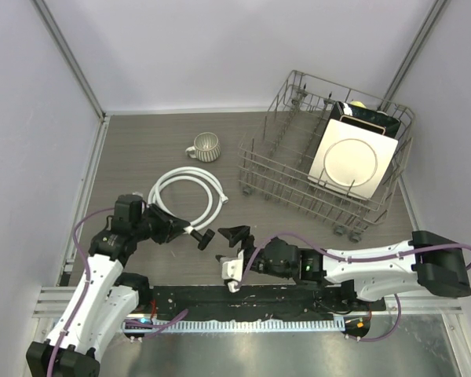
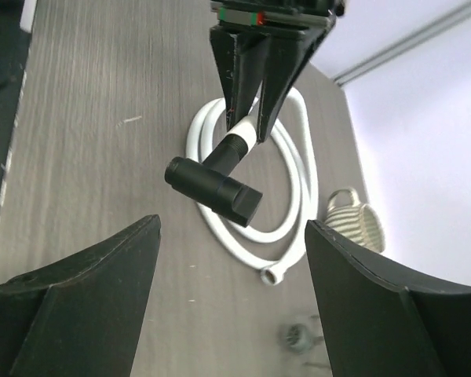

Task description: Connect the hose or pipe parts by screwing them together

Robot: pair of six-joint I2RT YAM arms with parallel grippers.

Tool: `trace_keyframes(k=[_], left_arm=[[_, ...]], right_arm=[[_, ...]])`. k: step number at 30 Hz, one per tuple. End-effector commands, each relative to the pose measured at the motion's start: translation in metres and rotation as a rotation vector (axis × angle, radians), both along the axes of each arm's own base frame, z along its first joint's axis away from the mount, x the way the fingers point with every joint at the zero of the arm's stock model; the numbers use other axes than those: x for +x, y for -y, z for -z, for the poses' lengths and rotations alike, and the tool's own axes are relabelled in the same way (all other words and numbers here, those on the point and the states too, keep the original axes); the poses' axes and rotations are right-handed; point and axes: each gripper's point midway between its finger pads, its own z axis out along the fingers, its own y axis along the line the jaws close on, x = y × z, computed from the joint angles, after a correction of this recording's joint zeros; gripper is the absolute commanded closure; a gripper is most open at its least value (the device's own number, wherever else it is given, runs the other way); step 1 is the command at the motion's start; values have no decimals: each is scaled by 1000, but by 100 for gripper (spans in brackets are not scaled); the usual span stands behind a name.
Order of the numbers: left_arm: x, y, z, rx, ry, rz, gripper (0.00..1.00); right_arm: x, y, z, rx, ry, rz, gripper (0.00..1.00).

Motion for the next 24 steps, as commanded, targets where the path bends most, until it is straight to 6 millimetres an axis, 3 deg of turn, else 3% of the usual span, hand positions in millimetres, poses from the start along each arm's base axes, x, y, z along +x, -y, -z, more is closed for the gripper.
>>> trace_keyframes(k=[1, 5, 10, 14, 19, 24], left_arm=[[0, 11, -25, -48, 56, 67, 100], [-3, 15, -25, -56, 34, 102, 100], [-3, 15, -25, -61, 32, 97, 100], [-4, 16, -30, -66, 35, 106, 100], [-5, 17, -34, -70, 38, 111, 100], [-7, 17, -34, -73, 31, 118, 100]], right_arm=[[-4, -17, -15, -164, 333, -142, 20], [1, -27, -2, -283, 477, -129, 20], [4, -41, 1, -322, 535, -138, 22], [6, -48, 16, -362, 558, -144, 24], [21, -57, 12, -341, 651, -64, 27], [28, -61, 7, -273, 606, -13, 34]])
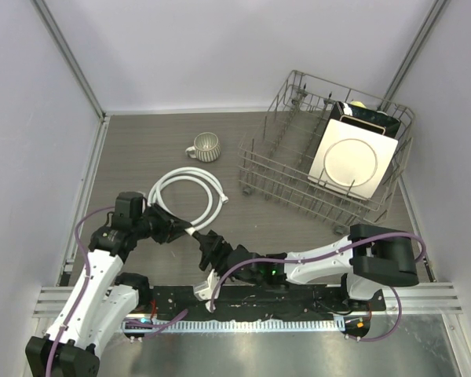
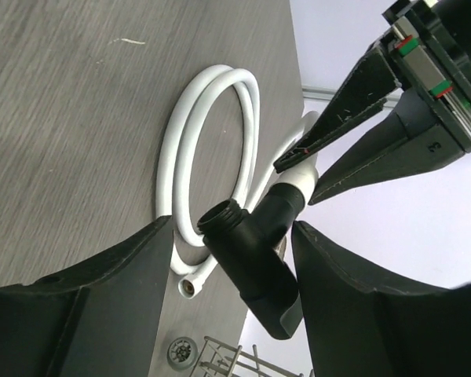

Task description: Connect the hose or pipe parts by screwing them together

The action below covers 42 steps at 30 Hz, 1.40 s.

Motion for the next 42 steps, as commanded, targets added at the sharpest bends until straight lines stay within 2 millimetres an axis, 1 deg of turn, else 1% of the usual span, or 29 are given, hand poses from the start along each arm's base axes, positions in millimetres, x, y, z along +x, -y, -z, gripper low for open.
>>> trace_keyframes(k=[1, 4, 5, 7, 8, 9, 10, 11, 12, 13, 15, 17, 18, 22, 23, 24, 25, 27, 28, 29, 31, 32, 35, 36, 37, 38, 39, 40, 42], left_arm=[[-2, 11, -28, -58, 68, 67, 100], [-2, 10, -28, -60, 67, 63, 100], [-3, 11, -28, -67, 61, 58, 100], [-2, 13, -32, -96, 85, 49, 100], [-2, 14, -30, -114, 77, 41, 100], [2, 16, -37, -148, 96, 22, 100], [2, 17, -41, -171, 118, 10, 100], [3, 17, -39, -188, 118, -1, 100], [8, 19, -49, -222, 152, -14, 100], [7, 20, -51, -237, 167, -16, 100], [10, 21, -59, -256, 202, -14, 100], [13, 21, -65, -265, 227, -16, 100], [14, 21, -67, -271, 235, -17, 100], [17, 21, -73, -282, 275, -22, 100], [19, 22, -77, -287, 300, -20, 100], [20, 22, -79, -290, 318, -18, 100], [21, 22, -81, -291, 331, -17, 100], [22, 22, -87, -300, 364, -14, 100], [22, 22, -86, -301, 366, -16, 100], [23, 22, -87, -302, 369, -19, 100], [23, 21, -82, -298, 358, -25, 100], [23, 21, -79, -298, 349, -31, 100], [24, 19, -72, -289, 340, -44, 99], [24, 19, -69, -287, 336, -43, 92], [25, 20, -70, -291, 348, -38, 71], [24, 20, -71, -293, 353, -31, 61], [24, 21, -67, -287, 350, -23, 52], [23, 21, -65, -284, 344, -16, 35], [20, 23, -63, -285, 337, 4, 27]], right_arm=[[11, -14, -48, 212, 12, 52, 36], [18, -12, -52, 293, -14, 103, 52], [20, -9, -50, 334, -60, 129, 62], [25, -5, -62, 435, -90, 160, 71], [25, -5, -60, 457, -117, 171, 80], [25, -4, -60, 484, -149, 178, 84], [24, -5, -67, 539, -183, 177, 88], [24, -7, -66, 569, -218, 183, 95], [24, -7, -64, 619, -288, 203, 99], [27, -5, -72, 688, -316, 226, 99], [28, -8, -73, 799, -443, 258, 99], [29, -9, -71, 859, -532, 287, 99], [28, -11, -71, 927, -622, 297, 99], [30, -7, -69, 1091, -807, 346, 99], [29, -5, -65, 1103, -840, 342, 99], [28, -3, -70, 1157, -881, 332, 99], [27, -1, -70, 1221, -977, 342, 99], [35, 10, -69, 1305, -1059, 368, 99], [34, 11, -73, 1365, -1161, 359, 99], [35, 15, -70, 1389, -1208, 370, 99], [41, 21, -73, 1464, -1305, 379, 99], [40, 22, -73, 1503, -1390, 375, 99], [44, 28, -75, 1602, -1496, 379, 99], [45, 30, -80, 1638, -1518, 358, 99], [45, 31, -80, 1649, -1532, 351, 99], [45, 32, -80, 1662, -1543, 342, 99], [45, 35, -86, 1702, -1564, 316, 99], [46, 37, -86, 1719, -1570, 319, 99], [51, 41, -89, 1746, -1569, 323, 99]])
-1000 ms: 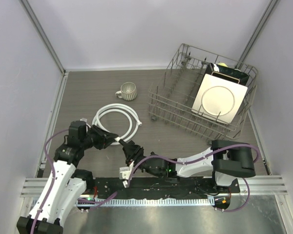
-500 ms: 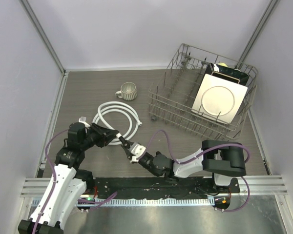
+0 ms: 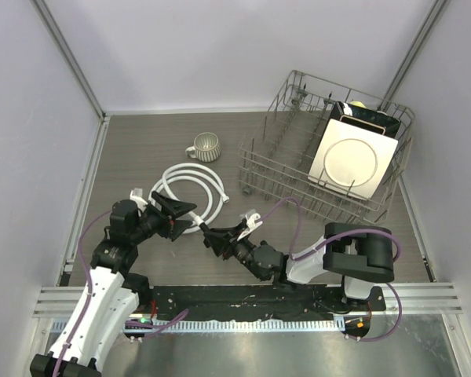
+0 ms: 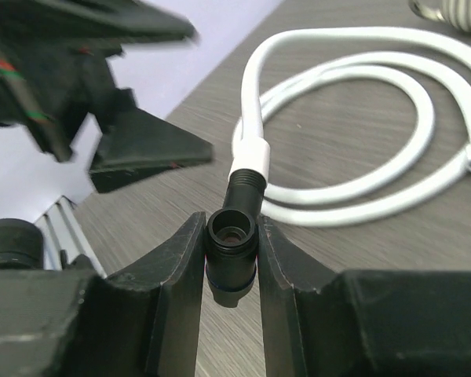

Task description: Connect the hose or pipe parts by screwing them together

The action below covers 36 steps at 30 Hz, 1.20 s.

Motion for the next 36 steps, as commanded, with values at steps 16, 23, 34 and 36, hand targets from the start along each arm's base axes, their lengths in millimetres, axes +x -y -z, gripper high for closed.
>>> trace_keyframes(k=[16, 23, 34, 36], left_arm=[[-10, -13, 13, 176, -93, 22, 15], [-3, -5, 17, 156, -126, 54, 18], [12, 20, 11, 107, -82, 93, 18], [11, 25, 10, 115, -79, 108, 17]], right_arm=[[20, 40, -86, 469, -66, 56, 99], [11, 37, -91, 474, -123, 0, 99], [3, 41, -89, 492, -170, -44, 99], [2, 42, -88, 493, -175, -46, 99]])
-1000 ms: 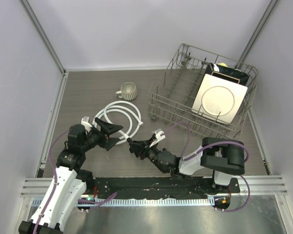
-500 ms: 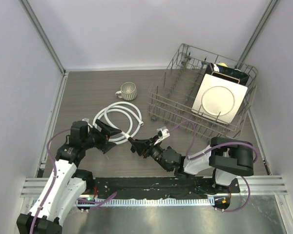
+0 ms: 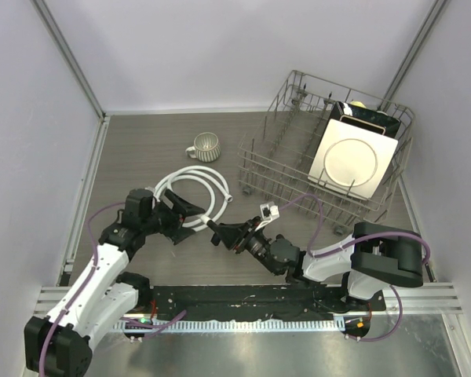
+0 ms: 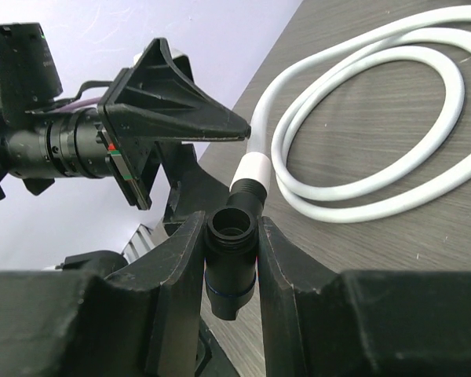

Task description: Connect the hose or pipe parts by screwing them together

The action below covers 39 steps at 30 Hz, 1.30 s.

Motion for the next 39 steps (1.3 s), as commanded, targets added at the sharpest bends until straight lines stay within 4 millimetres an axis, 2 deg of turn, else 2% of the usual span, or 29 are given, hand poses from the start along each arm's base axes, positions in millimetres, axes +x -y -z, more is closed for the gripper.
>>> trace_keyframes(k=[1, 8, 19, 24, 28, 29, 30, 31, 32, 33, 34, 35, 37, 38, 39], left_arm=[[12, 14, -23, -31, 92, 23, 17], [15, 20, -17, -49, 89, 26, 20], [15, 30, -18, -71, 93, 54, 42], [10, 33, -9, -75, 54, 61, 49], [5, 33, -6, -80, 48, 67, 64], [4, 33, -4, -81, 45, 62, 71], [4, 32, -4, -82, 47, 62, 87], [3, 32, -4, -81, 52, 64, 95], [3, 32, -4, -79, 49, 62, 100], [2, 32, -3, -77, 43, 62, 100], [3, 32, -3, -76, 41, 62, 100], [4, 32, -5, -77, 44, 64, 100], [4, 32, -5, -68, 39, 70, 100], [4, 33, -7, -64, 35, 73, 100], [4, 32, -9, -58, 38, 74, 100]], right_arm=[[-2, 11, -68, 283, 32, 3, 99], [-4, 8, -68, 301, 5, -13, 99], [-4, 7, -64, 322, -28, -25, 99], [-5, 3, -63, 337, -39, -36, 99], [-4, 4, -58, 340, -50, -38, 99], [-4, 5, -59, 343, -51, -36, 99], [-3, 6, -59, 343, -51, -33, 99], [-3, 7, -57, 334, -51, -32, 99], [-3, 8, -56, 333, -53, -30, 99], [-3, 10, -56, 324, -45, -27, 99], [-3, 12, -56, 316, -37, -27, 96], [-4, 12, -56, 311, -30, -31, 87], [-7, 18, -58, 296, -7, -35, 77], [-7, 20, -55, 278, -8, -35, 65], [-9, 25, -59, 271, 10, -36, 60]])
